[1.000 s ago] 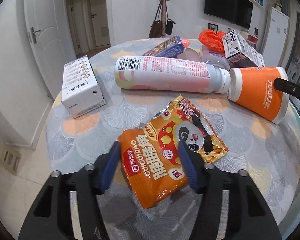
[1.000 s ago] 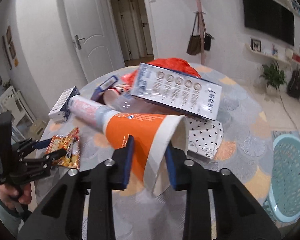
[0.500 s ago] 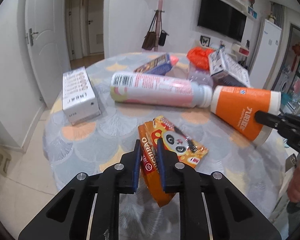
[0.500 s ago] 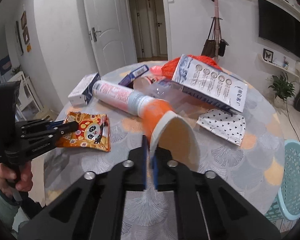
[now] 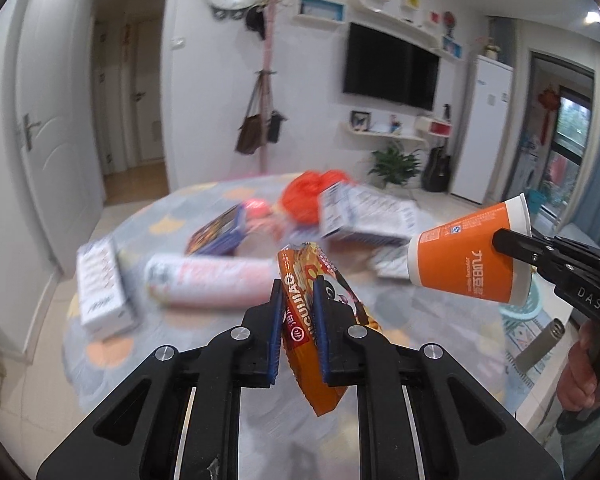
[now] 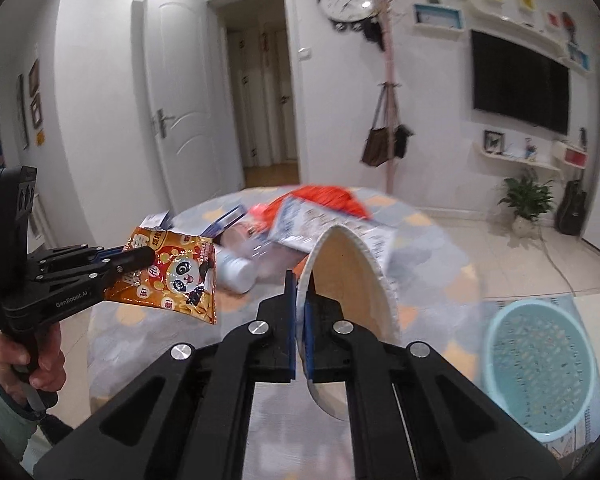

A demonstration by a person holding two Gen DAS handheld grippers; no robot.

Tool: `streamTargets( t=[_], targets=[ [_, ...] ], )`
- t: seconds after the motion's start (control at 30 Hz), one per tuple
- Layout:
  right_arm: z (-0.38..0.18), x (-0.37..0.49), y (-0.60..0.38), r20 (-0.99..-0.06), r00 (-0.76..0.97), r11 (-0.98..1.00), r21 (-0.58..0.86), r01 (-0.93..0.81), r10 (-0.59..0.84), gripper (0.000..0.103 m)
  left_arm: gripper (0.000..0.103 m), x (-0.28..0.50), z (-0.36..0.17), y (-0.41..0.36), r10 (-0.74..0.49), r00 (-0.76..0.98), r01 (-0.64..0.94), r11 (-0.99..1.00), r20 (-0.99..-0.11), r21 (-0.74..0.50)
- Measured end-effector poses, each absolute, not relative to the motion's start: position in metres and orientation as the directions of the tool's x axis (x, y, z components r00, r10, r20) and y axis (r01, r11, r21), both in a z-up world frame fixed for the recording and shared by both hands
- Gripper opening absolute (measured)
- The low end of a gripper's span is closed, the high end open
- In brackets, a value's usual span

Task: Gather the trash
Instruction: 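Carry the snack bag and paper cup to the blue basket and release both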

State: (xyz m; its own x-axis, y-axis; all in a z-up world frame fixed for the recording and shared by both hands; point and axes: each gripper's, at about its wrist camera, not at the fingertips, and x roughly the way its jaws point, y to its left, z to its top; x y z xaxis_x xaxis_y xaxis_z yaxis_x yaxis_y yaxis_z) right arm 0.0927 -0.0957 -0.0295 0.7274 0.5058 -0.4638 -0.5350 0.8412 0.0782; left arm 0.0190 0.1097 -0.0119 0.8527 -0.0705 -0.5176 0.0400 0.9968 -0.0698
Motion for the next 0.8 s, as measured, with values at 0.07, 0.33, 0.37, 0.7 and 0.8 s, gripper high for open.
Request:
streamTargets(
  t=[0.07, 0.33, 0.37, 0.7, 0.8],
  targets=[
    [-0.022, 0.09, -0.113, -0.44, 0.758, 0.86, 0.075, -0.504, 0.482, 0.002, 0.013, 0.027, -0.004, 0.094, -0.098, 0.859, 0.077, 0.995, -0.503, -0.063],
    [-0.014, 0.102, -0.205, -0.402, 0.862, 0.95, 0.086, -0.301, 0.309, 0.002, 0.013, 0.074, 0.017, 0.009, -0.222, 0.85, 0.238, 0.971, -0.478, -0.026],
    [-0.015, 0.104, -0.216, -0.405, 0.87, 0.959, 0.086, -0.271, 0.282, 0.002, 0.013, 0.081, 0.018, -0.003, -0.241, 0.844, 0.26, 0.965, -0.479, -0.027],
    [-0.081, 0.147, -0.317, -0.537, 0.842, 0.987, 0.157, 0.044, 0.048, 0.002, 0.013, 0.15, -0.004, -0.133, -0.392, 0.739, 0.453, 0.891, -0.548, -0.028],
    [-0.106, 0.157, -0.333, -0.592, 0.806, 0.982, 0.158, 0.102, 0.012, 0.002, 0.013, 0.167, -0.021, -0.168, -0.399, 0.705, 0.483, 0.876, -0.586, -0.015]
  ],
)
